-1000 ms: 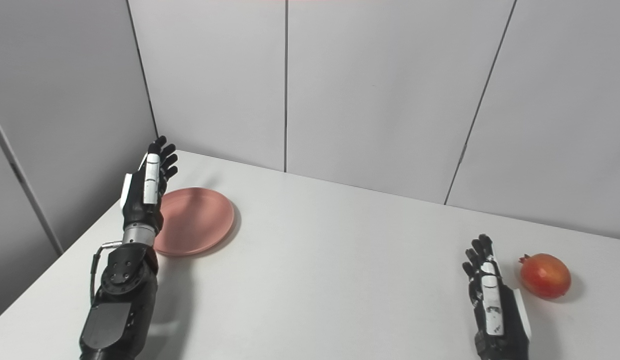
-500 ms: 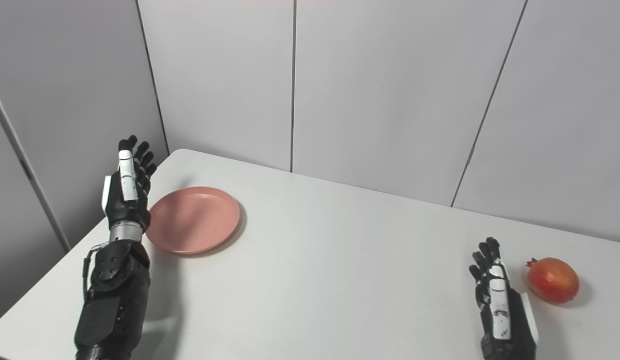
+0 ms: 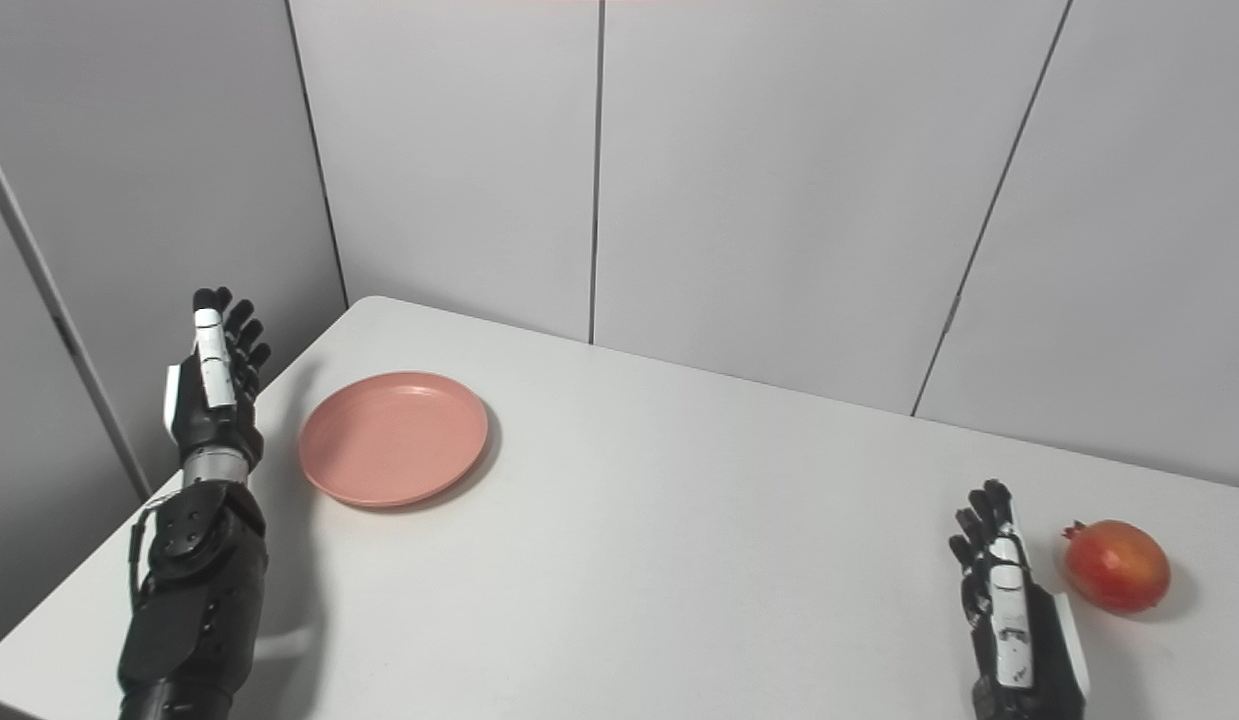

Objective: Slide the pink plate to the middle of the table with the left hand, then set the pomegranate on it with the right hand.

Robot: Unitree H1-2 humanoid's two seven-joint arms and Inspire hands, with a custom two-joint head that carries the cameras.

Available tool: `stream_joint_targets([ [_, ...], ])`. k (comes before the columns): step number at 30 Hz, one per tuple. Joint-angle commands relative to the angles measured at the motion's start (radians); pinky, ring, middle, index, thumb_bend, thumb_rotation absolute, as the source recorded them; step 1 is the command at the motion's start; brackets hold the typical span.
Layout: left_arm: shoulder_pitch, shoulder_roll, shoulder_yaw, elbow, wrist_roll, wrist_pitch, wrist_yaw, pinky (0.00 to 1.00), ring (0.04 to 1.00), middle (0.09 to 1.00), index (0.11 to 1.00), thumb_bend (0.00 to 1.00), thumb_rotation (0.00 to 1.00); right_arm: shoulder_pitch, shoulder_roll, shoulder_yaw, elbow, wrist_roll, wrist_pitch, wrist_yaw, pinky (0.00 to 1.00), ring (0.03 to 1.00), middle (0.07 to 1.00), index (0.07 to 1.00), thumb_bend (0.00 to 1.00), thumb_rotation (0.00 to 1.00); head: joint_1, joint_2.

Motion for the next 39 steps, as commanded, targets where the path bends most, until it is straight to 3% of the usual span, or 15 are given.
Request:
stream_joint_targets([
  [1,-0.033,0.034,0.000,-0.012,0.001,-0.042,0.001,0.91,0.932,0.927,0.909,0.75,1.00,0.002,-0.013,-0.004,-0.012,0.003,-0.015,0.011,1.00,1.000,1.000,1.000,0.52,0.99,0.003,0.001],
  [13,-0.015,0.088,-0.063,0.077,0.026,-0.058,-0.062,0.85,0.882,0.885,0.875,0.77,1.00,0.010,-0.011,-0.009,-0.033,0.026,-0.003,0.012,1.00,1.000,1.000,1.000,0.50,0.97,0.007,0.003],
  [20,-0.015,0.105,-0.113,0.119,0.013,-0.018,-0.124,0.83,0.864,0.860,0.857,0.72,1.00,0.017,-0.012,-0.002,-0.049,0.021,0.008,0.008,1.00,1.000,1.000,1.000,0.50,0.99,-0.009,-0.008],
  [27,-0.031,0.095,-0.118,0.183,-0.017,-0.046,-0.174,0.86,0.887,0.878,0.872,0.73,1.00,0.017,-0.003,-0.007,-0.053,0.036,0.029,0.004,1.00,1.000,1.000,1.000,0.50,0.97,-0.007,-0.054],
  [33,-0.017,0.088,-0.109,0.153,-0.054,-0.026,-0.189,0.87,0.894,0.893,0.889,0.73,1.00,0.035,-0.006,-0.017,-0.107,0.056,0.072,-0.001,1.00,1.000,1.000,1.000,0.49,0.99,0.009,-0.020],
  [39,-0.013,0.086,-0.160,0.125,-0.012,-0.012,-0.193,0.91,0.909,0.904,0.891,0.73,1.00,0.052,-0.006,-0.009,-0.152,0.047,0.093,0.000,1.00,1.000,1.000,1.000,0.48,1.00,0.011,-0.013],
])
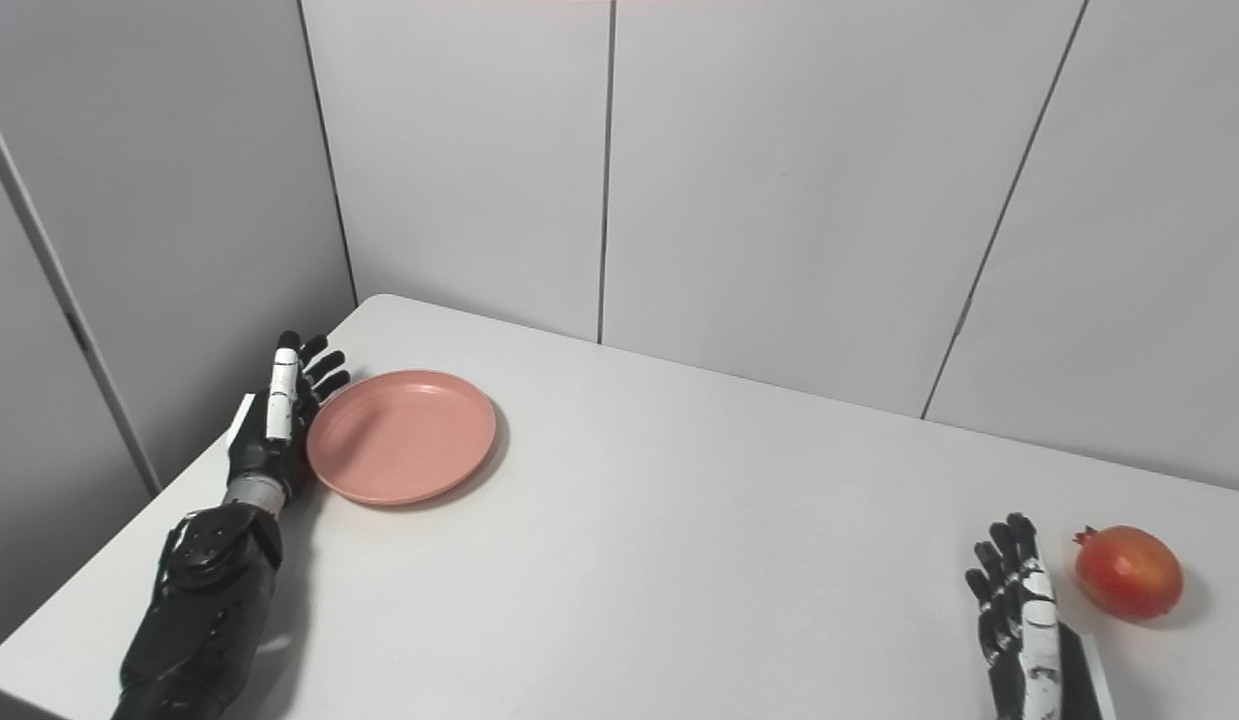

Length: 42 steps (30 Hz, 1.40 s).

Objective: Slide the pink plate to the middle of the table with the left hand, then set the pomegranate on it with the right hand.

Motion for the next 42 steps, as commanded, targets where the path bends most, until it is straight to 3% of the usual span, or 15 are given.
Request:
stream_joint_targets([
  [1,-0.031,0.023,-0.008,-0.028,0.008,-0.021,-0.019,0.91,0.912,0.905,0.892,0.73,1.00,-0.020,-0.006,-0.001,-0.046,-0.002,0.003,0.001,1.00,1.000,1.000,1.000,0.48,1.00,-0.009,-0.005],
  [8,-0.033,0.024,-0.009,-0.017,0.008,-0.028,-0.035,0.90,0.915,0.910,0.904,0.73,1.00,-0.021,0.001,0.002,-0.047,-0.004,-0.004,0.000,1.00,1.000,1.000,1.000,0.48,0.99,-0.036,0.008],
  [16,-0.023,-0.018,-0.029,-0.096,0.011,0.056,-0.011,0.92,0.930,0.920,0.907,0.70,1.00,-0.020,0.000,-0.004,-0.037,-0.023,-0.016,-0.008,1.00,1.000,1.000,1.000,0.51,0.98,-0.034,-0.001],
  [22,-0.038,-0.038,-0.034,-0.069,0.003,0.045,-0.032,0.92,0.940,0.939,0.928,0.71,1.00,-0.022,0.002,-0.008,-0.034,-0.009,-0.021,-0.001,1.00,1.000,1.000,1.000,0.49,0.97,-0.050,0.007],
  [34,-0.036,-0.057,-0.108,-0.090,0.028,0.041,-0.068,0.98,0.980,0.977,0.966,0.72,1.00,-0.036,0.028,0.000,0.001,-0.046,-0.060,-0.014,1.00,1.000,1.000,1.000,0.54,0.95,-0.089,0.003],
  [42,-0.024,-0.056,-0.149,-0.139,0.052,0.088,-0.065,0.98,0.976,0.975,0.966,0.72,1.00,-0.038,0.040,0.006,-0.004,-0.044,-0.052,-0.013,1.00,1.000,1.000,1.000,0.57,0.93,-0.107,0.017],
])
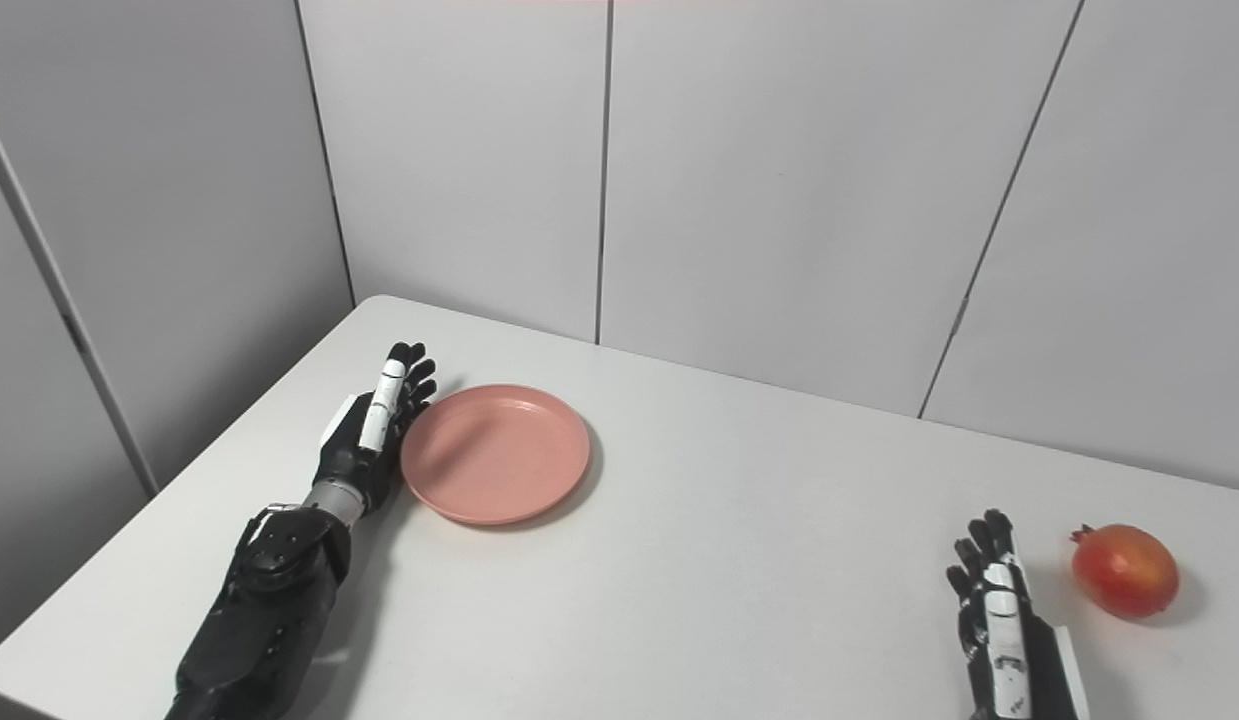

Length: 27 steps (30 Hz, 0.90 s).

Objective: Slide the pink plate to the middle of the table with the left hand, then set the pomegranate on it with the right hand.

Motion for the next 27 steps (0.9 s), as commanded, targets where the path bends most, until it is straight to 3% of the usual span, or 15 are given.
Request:
stream_joint_targets([
  [1,-0.025,0.006,-0.008,-0.040,0.006,0.013,-0.017,0.98,0.975,0.975,0.965,0.73,1.00,-0.029,0.007,0.001,-0.018,0.002,-0.049,0.004,1.00,1.000,1.000,1.000,0.57,0.93,-0.004,0.004],
  [18,0.005,0.004,-0.045,-0.159,0.025,0.106,-0.052,0.99,0.985,0.981,0.969,0.71,1.00,-0.039,0.038,0.029,-0.050,-0.026,-0.017,-0.024,1.00,1.000,1.000,1.000,0.64,0.89,-0.095,0.055],
  [27,0.004,-0.022,-0.033,-0.187,-0.046,0.167,-0.093,0.99,0.982,0.978,0.969,0.71,1.00,-0.036,0.052,0.045,-0.083,-0.065,0.004,-0.054,1.00,1.000,1.000,1.000,0.62,0.89,-0.160,0.063],
])
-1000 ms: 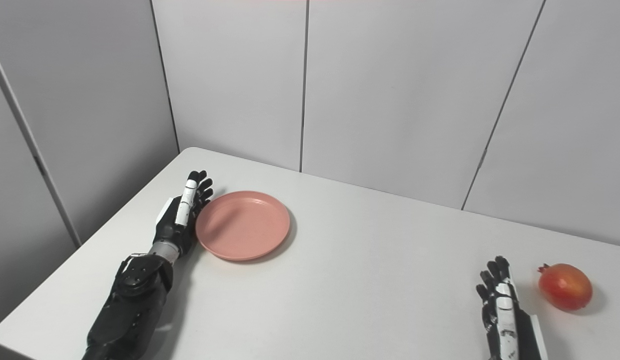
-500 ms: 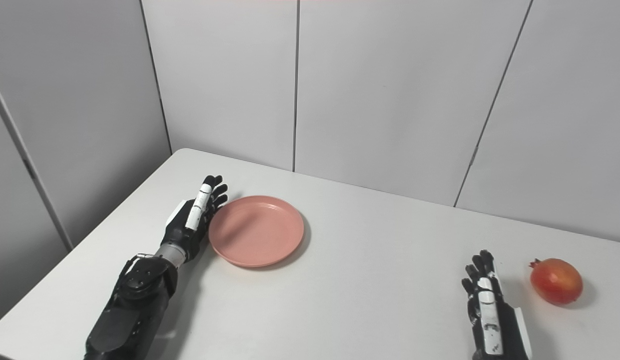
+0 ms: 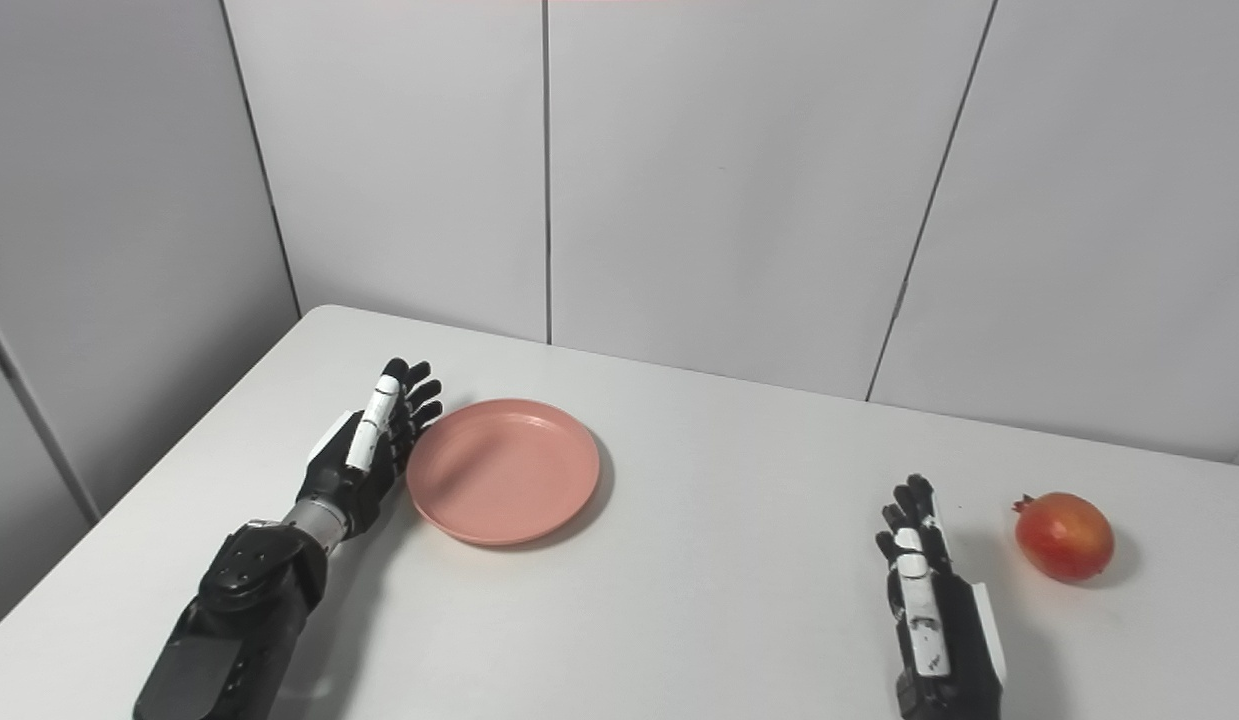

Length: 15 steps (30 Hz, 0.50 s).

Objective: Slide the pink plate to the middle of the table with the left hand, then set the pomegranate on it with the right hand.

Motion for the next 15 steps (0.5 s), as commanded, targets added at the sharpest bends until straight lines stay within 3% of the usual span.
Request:
stream_joint_targets([
  [1,-0.026,0.001,-0.004,-0.034,-0.010,0.001,-0.019,0.99,0.982,0.978,0.969,0.71,1.00,-0.039,0.011,0.003,-0.029,-0.002,0.000,-0.007,1.00,1.000,1.000,1.000,0.62,0.89,-0.011,0.000],
  [15,-0.020,-0.022,-0.033,-0.053,0.018,-0.009,-0.020,1.00,0.988,0.981,0.976,0.71,1.00,-0.050,0.033,0.011,-0.014,-0.015,0.011,-0.026,1.00,1.000,1.000,1.000,0.65,0.87,-0.086,0.013],
])
